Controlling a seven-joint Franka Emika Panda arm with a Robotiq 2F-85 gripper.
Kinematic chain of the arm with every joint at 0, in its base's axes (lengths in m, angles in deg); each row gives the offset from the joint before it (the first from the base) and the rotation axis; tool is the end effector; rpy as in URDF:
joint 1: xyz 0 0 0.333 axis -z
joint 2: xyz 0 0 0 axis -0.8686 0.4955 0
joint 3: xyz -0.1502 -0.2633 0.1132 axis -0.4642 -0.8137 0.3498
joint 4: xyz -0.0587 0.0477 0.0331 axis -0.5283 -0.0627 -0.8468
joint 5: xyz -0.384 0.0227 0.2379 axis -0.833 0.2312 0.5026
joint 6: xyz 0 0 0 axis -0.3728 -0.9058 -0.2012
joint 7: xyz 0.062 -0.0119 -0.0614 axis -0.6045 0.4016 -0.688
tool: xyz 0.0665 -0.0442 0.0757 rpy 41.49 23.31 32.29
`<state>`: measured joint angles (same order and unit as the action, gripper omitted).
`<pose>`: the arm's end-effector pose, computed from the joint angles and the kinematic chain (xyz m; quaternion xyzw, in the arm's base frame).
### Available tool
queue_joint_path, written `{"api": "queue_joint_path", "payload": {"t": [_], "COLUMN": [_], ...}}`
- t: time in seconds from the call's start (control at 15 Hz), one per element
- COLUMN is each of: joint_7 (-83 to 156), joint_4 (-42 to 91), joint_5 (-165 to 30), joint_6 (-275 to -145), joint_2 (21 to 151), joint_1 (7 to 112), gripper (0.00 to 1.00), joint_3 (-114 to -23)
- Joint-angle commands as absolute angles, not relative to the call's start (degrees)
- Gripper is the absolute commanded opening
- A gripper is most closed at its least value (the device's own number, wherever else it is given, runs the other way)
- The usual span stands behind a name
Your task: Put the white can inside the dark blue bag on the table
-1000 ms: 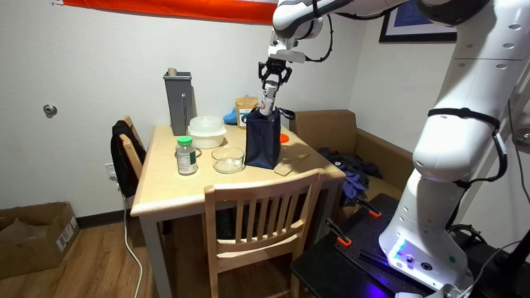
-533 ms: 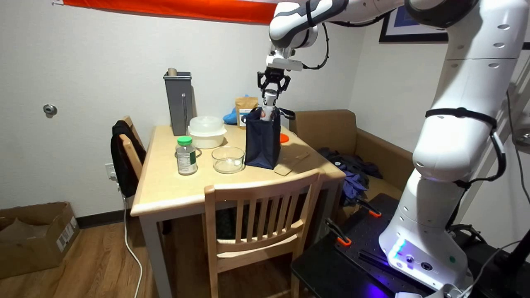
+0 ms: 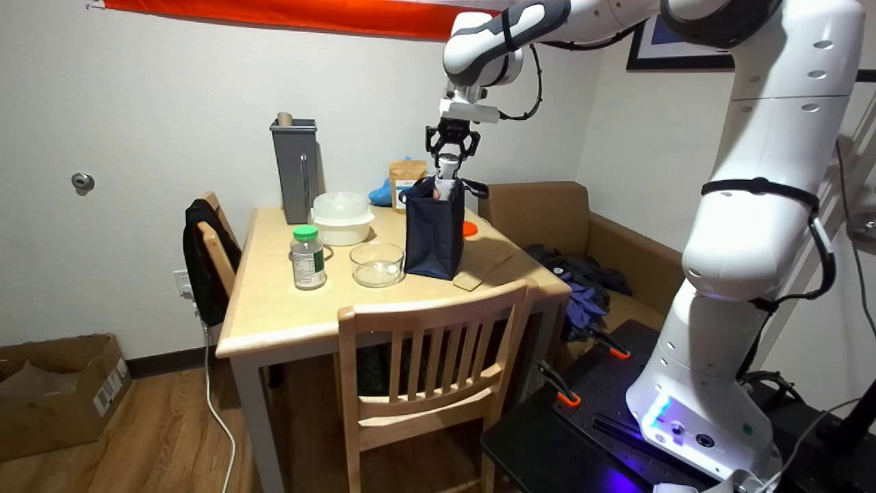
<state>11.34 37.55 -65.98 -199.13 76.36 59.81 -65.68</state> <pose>0.6709 -0.0065 0.4606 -0.9623 0.2535 -0.0972 0.0156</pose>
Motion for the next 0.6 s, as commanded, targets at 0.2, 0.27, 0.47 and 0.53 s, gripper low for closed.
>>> {"api": "queue_joint_path", "payload": {"t": [0.2,0.27,0.47,0.53], "joint_7": [11.1,11.1,11.2,11.2], "joint_4": [37.7,37.5,36.6,36.5], "joint_5": [-66.0,-66.0,-66.1,-66.2], "joint_6": [-197.0,-196.8,-196.1,-195.9], "joint_2": [76.7,76.8,76.9,76.8], "joint_1": [59.7,59.8,60.0,60.1], "gripper": [0.50,0.50,0.52,0.52], "joint_3": [-66.2,-66.3,-66.6,-66.8]}}
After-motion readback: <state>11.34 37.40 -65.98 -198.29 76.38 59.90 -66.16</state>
